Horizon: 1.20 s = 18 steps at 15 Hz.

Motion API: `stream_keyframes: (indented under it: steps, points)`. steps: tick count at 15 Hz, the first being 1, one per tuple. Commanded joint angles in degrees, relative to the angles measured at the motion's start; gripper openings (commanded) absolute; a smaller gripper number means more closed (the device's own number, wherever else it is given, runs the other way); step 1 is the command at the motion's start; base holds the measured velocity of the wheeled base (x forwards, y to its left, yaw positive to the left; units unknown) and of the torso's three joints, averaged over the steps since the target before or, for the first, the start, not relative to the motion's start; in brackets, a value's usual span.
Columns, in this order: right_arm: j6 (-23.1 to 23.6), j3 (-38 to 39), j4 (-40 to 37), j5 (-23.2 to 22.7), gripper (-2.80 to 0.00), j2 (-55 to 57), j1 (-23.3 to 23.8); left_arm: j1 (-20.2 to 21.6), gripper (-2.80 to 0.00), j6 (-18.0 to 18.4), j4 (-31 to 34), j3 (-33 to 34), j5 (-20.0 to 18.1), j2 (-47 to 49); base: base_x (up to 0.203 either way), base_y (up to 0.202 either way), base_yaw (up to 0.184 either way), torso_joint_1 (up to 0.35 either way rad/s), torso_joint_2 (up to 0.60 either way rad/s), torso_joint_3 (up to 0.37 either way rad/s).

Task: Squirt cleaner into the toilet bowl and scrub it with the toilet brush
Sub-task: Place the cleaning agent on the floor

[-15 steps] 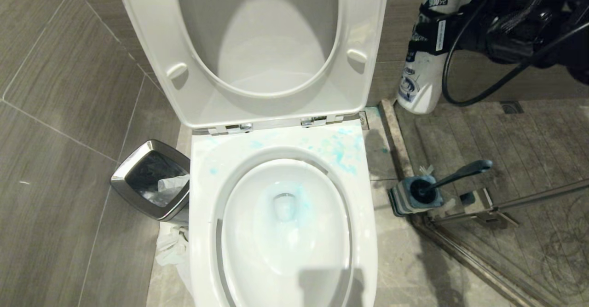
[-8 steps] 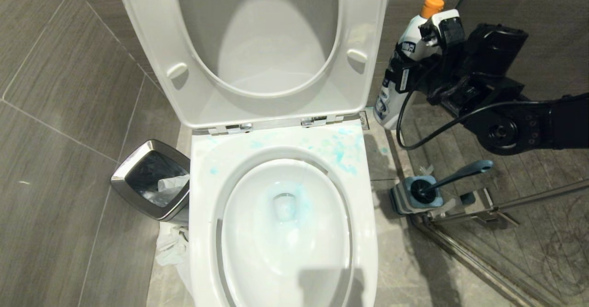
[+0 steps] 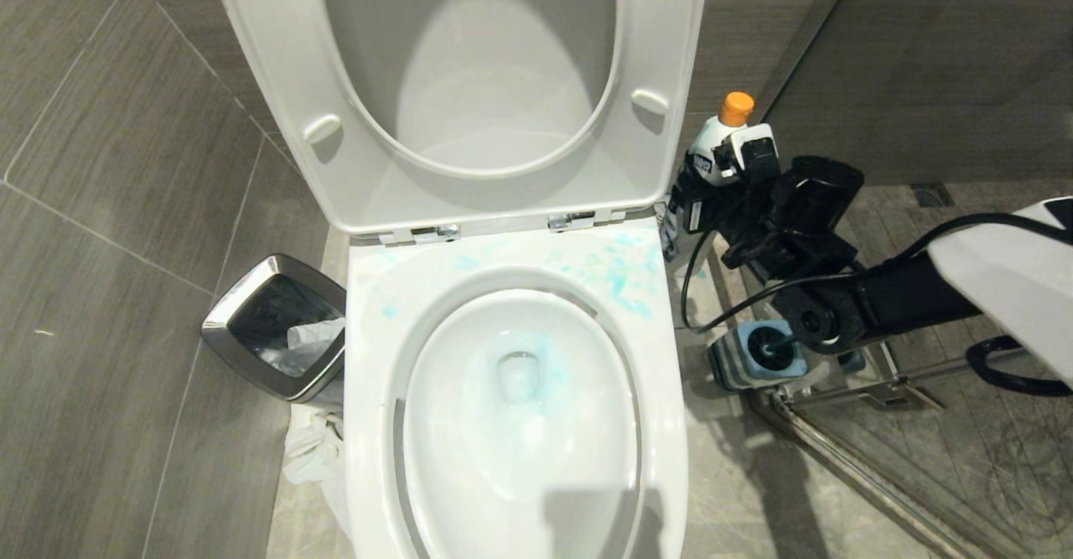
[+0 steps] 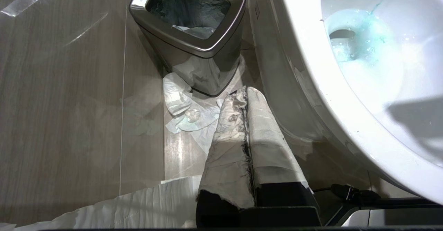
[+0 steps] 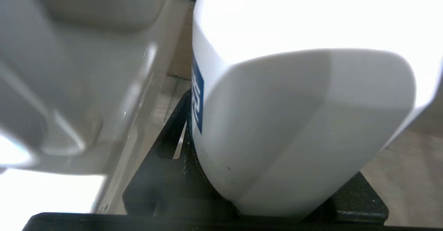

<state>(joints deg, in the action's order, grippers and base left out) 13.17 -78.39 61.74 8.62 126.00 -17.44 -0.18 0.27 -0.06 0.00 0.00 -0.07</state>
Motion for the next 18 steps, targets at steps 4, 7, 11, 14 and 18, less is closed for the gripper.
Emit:
stream_keyframes:
  steps: [4, 7, 11, 14, 18]
  points:
    - [0.1, -0.5, 7.7, -0.7, -2.80, 10.4, 0.6, 0.0, -2.80, 0.0, 0.0, 0.0, 0.0, 0.1, 0.000, 0.000, 0.000, 0.000, 0.00, 0.000]
    - [0.2, -0.2, 7.6, -0.4, -2.80, 10.4, 0.6, 0.0, -2.80, 0.0, 0.0, 0.0, 0.0, 0.1, 0.000, 0.000, 0.000, 0.000, 0.00, 0.000]
    - [0.1, -1.1, 7.6, -0.8, -2.80, 11.1, -0.3, 0.0, -2.80, 0.0, 0.0, 0.0, 0.0, 0.1, 0.000, 0.000, 0.000, 0.000, 0.00, 0.000]
    - [0.2, -1.5, 4.4, -0.4, -2.80, 9.5, -0.9, 0.1, -2.80, 0.0, 0.0, 0.0, 0.0, 0.1, 0.000, 0.000, 0.000, 0.000, 0.00, 0.000]
    - [0.1, -3.0, 2.8, -0.1, -2.80, 8.2, -0.8, 0.0, -2.80, 0.0, 0.0, 0.0, 0.0, 0.1, 0.000, 0.000, 0.000, 0.000, 0.00, 0.000]
